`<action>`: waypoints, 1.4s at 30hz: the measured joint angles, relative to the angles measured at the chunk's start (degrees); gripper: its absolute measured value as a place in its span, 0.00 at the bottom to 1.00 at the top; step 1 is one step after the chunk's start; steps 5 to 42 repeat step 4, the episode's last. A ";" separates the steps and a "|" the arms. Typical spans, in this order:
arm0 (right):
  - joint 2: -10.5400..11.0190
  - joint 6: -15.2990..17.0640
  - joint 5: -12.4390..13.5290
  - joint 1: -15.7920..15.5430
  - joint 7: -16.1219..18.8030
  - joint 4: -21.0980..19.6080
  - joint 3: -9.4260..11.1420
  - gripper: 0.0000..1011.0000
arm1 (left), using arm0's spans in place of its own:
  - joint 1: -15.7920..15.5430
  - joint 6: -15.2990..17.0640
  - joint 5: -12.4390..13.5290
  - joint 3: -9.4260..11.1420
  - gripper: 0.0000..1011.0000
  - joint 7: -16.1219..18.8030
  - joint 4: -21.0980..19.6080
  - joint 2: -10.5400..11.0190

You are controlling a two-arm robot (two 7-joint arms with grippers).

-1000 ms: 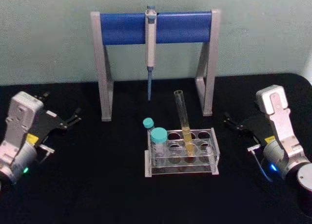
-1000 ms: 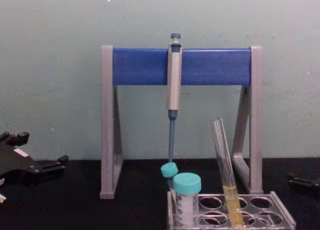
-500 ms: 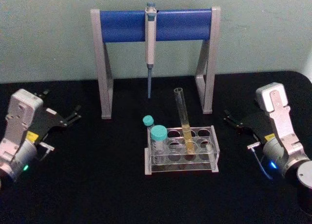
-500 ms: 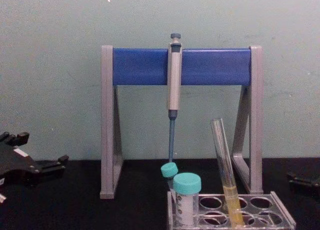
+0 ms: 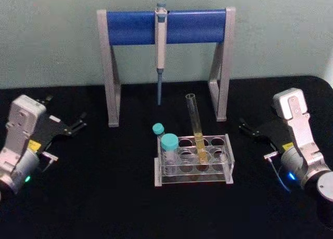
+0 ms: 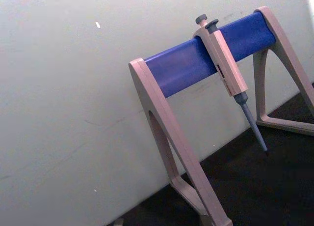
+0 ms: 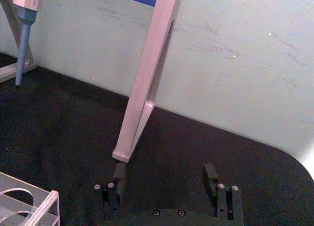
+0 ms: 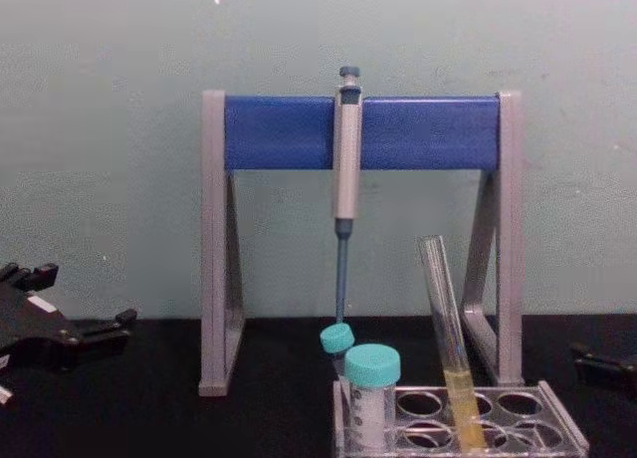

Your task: Pick up the test tube from the test tube rack, shake it, then place it back into the test tube rack.

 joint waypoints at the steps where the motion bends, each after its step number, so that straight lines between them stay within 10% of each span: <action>1: 0.00 0.00 0.00 0.00 0.00 0.00 0.00 0.99 | 0.00 0.00 0.00 0.00 0.99 0.00 0.01 0.00; 42: 0.00 0.00 0.00 0.00 0.00 0.00 0.00 0.99 | 0.00 0.00 0.00 0.00 0.99 0.00 0.00 0.00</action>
